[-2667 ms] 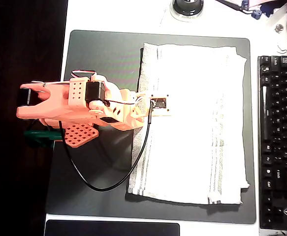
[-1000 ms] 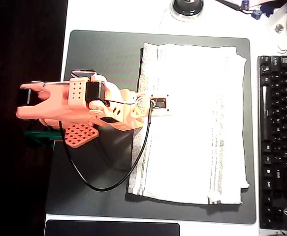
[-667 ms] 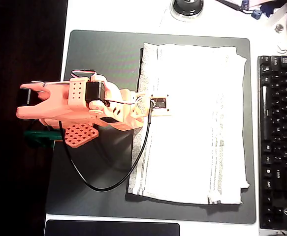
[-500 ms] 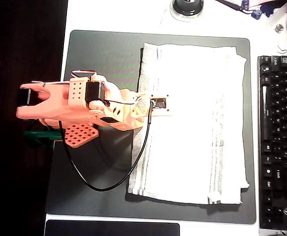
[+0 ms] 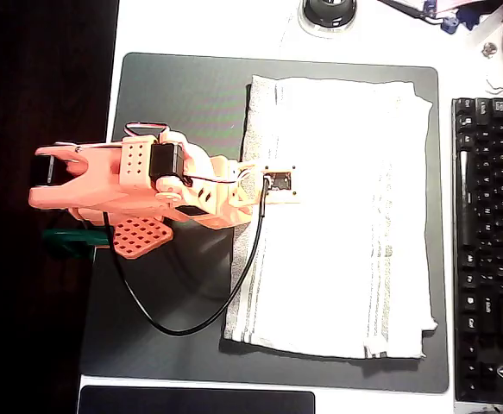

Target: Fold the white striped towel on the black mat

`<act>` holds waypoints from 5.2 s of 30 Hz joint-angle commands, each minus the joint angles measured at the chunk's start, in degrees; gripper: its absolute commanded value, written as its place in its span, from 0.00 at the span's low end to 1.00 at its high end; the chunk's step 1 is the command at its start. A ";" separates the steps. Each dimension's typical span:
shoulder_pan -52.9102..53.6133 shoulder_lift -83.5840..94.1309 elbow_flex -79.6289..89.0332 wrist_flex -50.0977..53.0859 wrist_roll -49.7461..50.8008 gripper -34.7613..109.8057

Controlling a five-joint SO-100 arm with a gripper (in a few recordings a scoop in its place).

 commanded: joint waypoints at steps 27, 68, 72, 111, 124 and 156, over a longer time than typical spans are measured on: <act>0.88 1.32 1.23 1.41 -0.09 0.24; 0.88 1.32 1.23 1.41 -0.09 0.24; 0.88 1.32 1.23 1.41 -0.09 0.24; 0.88 1.32 1.23 1.41 -0.09 0.24; 0.88 1.32 1.23 1.41 -0.09 0.24; -2.20 1.32 1.23 1.41 -0.09 0.24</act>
